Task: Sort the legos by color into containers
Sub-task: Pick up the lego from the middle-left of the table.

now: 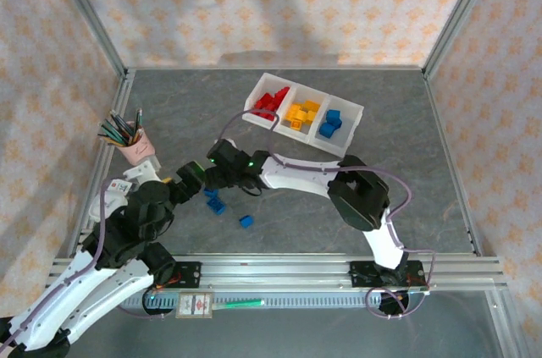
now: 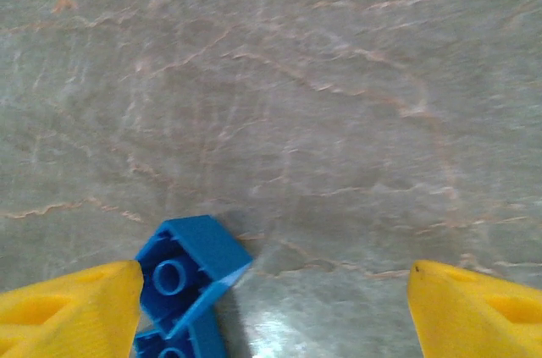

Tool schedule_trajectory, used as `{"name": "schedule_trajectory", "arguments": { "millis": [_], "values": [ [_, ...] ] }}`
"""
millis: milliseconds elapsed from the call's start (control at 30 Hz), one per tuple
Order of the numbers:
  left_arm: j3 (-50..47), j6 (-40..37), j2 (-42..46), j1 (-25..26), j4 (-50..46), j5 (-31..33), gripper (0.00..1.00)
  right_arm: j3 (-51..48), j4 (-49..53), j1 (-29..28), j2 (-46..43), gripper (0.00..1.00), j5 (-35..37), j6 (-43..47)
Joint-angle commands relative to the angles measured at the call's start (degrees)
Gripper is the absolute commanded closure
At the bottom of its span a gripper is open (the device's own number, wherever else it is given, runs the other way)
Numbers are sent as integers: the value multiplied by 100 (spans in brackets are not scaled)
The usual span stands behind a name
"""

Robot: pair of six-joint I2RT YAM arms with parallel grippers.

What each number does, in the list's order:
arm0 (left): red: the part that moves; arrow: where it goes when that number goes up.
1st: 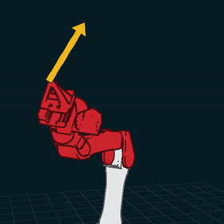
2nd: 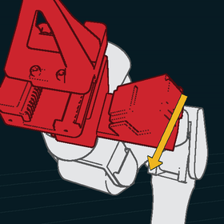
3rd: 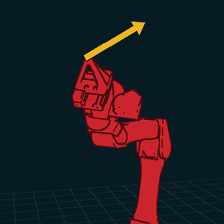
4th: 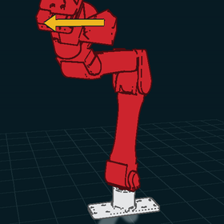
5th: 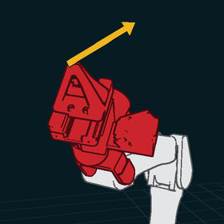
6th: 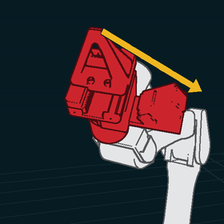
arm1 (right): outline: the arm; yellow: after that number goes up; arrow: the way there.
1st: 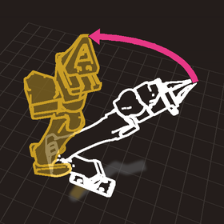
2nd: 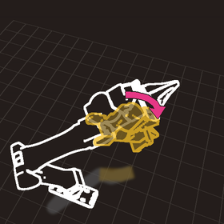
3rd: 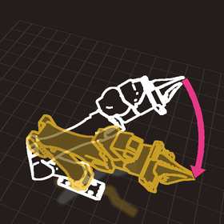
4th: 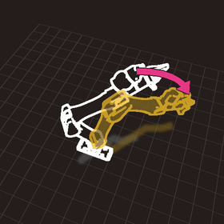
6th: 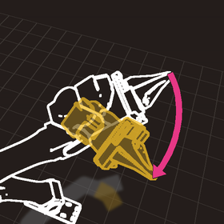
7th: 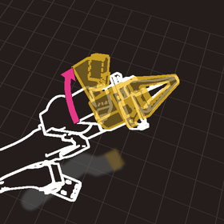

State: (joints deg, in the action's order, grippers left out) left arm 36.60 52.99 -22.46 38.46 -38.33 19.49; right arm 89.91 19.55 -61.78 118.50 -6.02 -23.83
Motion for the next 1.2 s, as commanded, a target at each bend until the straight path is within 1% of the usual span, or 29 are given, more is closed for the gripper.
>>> {"name": "schedule_trajectory", "arguments": {
  "millis": [0, 100, 267, 367, 533, 767, 900, 1067, 1167],
  "values": [
    [174, 199, 158, -49, -553, 333, 1, 353, 46, -56, 243, 18, 33, -256],
    [212, 236, 275, -49, -593, 350, 1, 563, 117, -141, 440, 17, 15, -372],
    [234, 244, 288, -49, -650, 401, 1, 873, 374, -200, 747, 15, 315, -623],
    [258, 234, 264, -51, -641, 424, 1, 1003, 380, -195, 908, 15, 271, -672],
    [244, 207, 278, -49, -591, 436, 1, 1474, 706, -211, 1280, 15, 235, -596],
    [217, 150, 252, -49, -468, 374, 1, 1575, 1313, -208, 1243, 21, 747, -643],
    [166, 161, 197, -49, -414, 351, 1, 1367, 1572, -207, 1032, 25, 954, -612],
    [107, 153, 189, -49, -278, 301, 1, 894, 1651, -204, 686, 32, 1340, -571],
    [50, 150, 172, -49, -190, 288, 1, 798, 1552, -203, 663, 35, 1339, -465]
  ]
}}
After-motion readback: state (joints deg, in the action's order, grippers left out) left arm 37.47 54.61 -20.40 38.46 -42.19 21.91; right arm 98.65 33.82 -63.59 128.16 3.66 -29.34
